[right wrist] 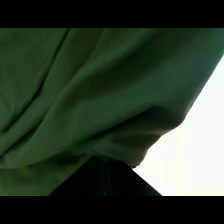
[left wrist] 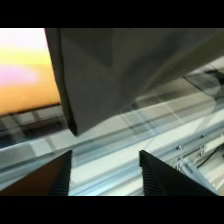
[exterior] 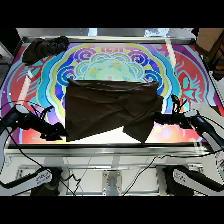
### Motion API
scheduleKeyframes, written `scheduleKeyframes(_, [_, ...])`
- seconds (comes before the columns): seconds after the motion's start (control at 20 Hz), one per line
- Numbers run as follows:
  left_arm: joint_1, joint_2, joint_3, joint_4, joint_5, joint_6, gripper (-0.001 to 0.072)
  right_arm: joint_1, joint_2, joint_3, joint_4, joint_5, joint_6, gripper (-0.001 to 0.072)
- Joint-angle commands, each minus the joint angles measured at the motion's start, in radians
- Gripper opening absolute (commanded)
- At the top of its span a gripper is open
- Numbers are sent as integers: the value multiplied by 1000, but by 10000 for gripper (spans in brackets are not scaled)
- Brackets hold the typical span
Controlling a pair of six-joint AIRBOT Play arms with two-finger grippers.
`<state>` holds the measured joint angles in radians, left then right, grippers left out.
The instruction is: Fold the shirts.
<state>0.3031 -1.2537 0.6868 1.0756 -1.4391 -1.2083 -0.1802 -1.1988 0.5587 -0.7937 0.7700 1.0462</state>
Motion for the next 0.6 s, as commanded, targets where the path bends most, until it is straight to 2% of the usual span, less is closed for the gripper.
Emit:
scheduleKeyframes(0.0, [0,-2,-42,-6,117,-50,339,0,0,1,14,2,0,23])
scheduleKeyframes(0.25, [-83,-24,-43,-3,226,-126,341,0,0,1,24,10,0,23])
scheduleKeyframes(0.4, [-167,-77,-43,63,264,-185,341,0,0,1,34,13,0,23])
scheduleKeyframes(0.55, [-199,-95,-43,67,304,-191,341,0,0,1,35,26,0,23])
